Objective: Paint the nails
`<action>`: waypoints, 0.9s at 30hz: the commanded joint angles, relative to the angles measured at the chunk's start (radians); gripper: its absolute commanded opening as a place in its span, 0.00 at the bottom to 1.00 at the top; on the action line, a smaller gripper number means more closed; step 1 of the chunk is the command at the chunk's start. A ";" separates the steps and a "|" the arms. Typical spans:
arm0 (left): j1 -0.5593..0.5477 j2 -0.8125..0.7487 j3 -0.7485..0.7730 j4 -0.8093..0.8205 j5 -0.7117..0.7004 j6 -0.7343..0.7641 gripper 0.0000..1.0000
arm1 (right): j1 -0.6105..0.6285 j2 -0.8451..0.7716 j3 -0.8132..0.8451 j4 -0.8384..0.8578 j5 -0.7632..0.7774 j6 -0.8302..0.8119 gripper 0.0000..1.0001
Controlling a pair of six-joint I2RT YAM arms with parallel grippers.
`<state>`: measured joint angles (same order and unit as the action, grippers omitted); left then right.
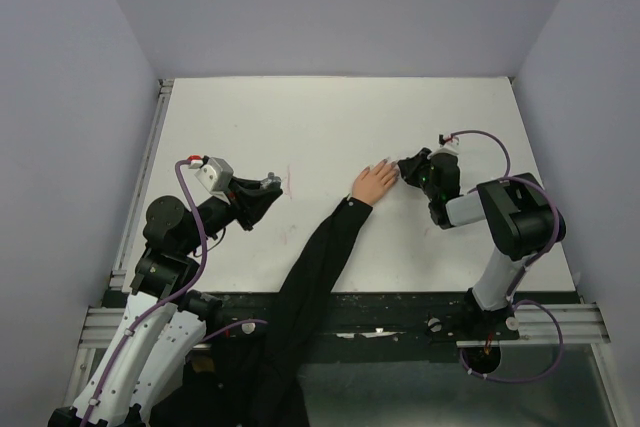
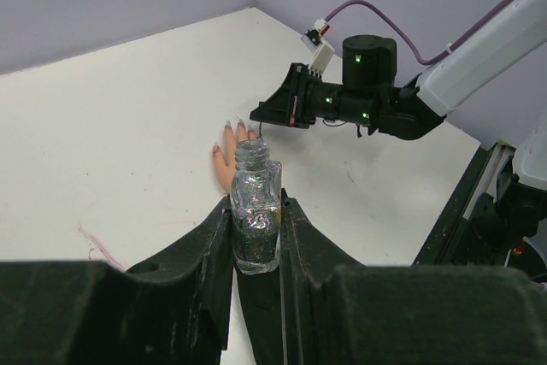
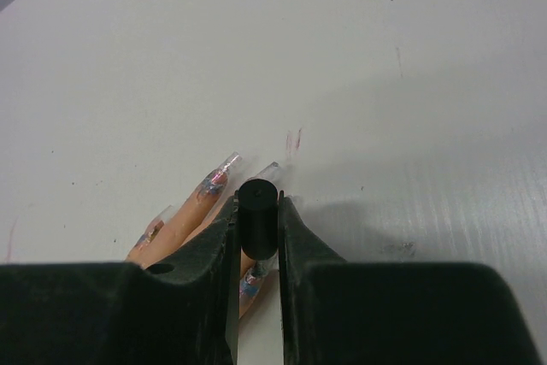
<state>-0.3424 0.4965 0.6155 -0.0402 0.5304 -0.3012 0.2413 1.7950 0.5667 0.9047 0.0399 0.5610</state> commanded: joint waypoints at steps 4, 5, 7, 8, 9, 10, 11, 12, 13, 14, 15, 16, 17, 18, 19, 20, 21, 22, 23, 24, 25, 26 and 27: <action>-0.006 -0.003 0.030 0.023 0.005 0.010 0.00 | 0.001 0.027 0.024 -0.018 0.008 -0.007 0.01; -0.006 -0.001 0.030 0.025 0.006 0.011 0.00 | 0.003 0.026 0.025 -0.021 0.008 -0.007 0.01; -0.006 -0.003 0.032 0.023 0.005 0.010 0.00 | 0.003 0.027 0.032 -0.029 0.009 -0.007 0.01; -0.006 -0.001 0.032 0.025 0.003 0.011 0.00 | 0.003 0.029 0.033 -0.033 0.011 -0.009 0.01; -0.006 -0.001 0.030 0.023 0.006 0.011 0.00 | 0.004 0.029 0.035 -0.036 0.014 -0.006 0.01; -0.006 -0.003 0.030 0.025 0.003 0.011 0.00 | 0.004 0.029 0.036 -0.036 0.018 -0.006 0.01; -0.006 -0.001 0.030 0.023 0.005 0.011 0.00 | 0.004 0.029 0.036 -0.038 0.021 -0.004 0.01; -0.006 -0.001 0.032 0.023 0.002 0.013 0.00 | 0.006 0.029 0.036 -0.036 0.023 -0.003 0.01; -0.006 -0.003 0.032 0.023 0.003 0.011 0.00 | 0.003 0.032 0.036 -0.036 0.025 -0.001 0.01; -0.006 -0.003 0.030 0.023 0.005 0.013 0.00 | 0.006 0.033 0.035 -0.036 0.026 -0.001 0.01; -0.004 -0.001 0.030 0.025 0.003 0.011 0.00 | 0.004 0.030 0.036 -0.036 0.028 -0.003 0.01; -0.006 -0.001 0.030 0.025 0.005 0.013 0.00 | 0.004 0.032 0.036 -0.036 0.029 -0.001 0.01; -0.004 -0.003 0.032 0.025 0.005 0.013 0.00 | 0.004 0.032 0.036 -0.035 0.029 -0.001 0.01; -0.006 -0.001 0.030 0.025 0.003 0.013 0.00 | 0.004 0.032 0.038 -0.035 0.031 -0.001 0.01; -0.006 -0.001 0.030 0.025 0.003 0.013 0.00 | 0.004 0.033 0.041 -0.036 0.031 0.000 0.01; -0.006 -0.001 0.030 0.023 0.003 0.013 0.00 | 0.004 0.035 0.042 -0.038 0.032 0.000 0.01; -0.006 0.001 0.030 0.023 0.003 0.013 0.00 | 0.006 0.037 0.044 -0.038 0.035 0.002 0.01; -0.006 0.001 0.030 0.023 0.003 0.013 0.00 | 0.003 0.037 0.042 -0.038 0.035 0.002 0.01; -0.006 0.001 0.030 0.023 0.005 0.013 0.00 | 0.006 0.038 0.044 -0.039 0.037 0.002 0.01; -0.006 0.001 0.030 0.025 0.003 0.013 0.00 | 0.003 0.041 0.045 -0.040 0.038 0.004 0.01; -0.006 0.002 0.032 0.025 0.003 0.013 0.00 | 0.004 0.041 0.050 -0.043 0.041 0.002 0.01; -0.006 0.002 0.030 0.023 0.005 0.013 0.00 | 0.004 0.043 0.051 -0.044 0.040 0.004 0.01; -0.006 0.001 0.030 0.025 0.003 0.013 0.00 | 0.004 0.043 0.053 -0.046 0.040 0.004 0.01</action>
<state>-0.3424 0.4969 0.6155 -0.0402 0.5304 -0.3008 0.2413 1.8107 0.5926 0.8722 0.0414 0.5610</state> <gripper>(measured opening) 0.316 0.244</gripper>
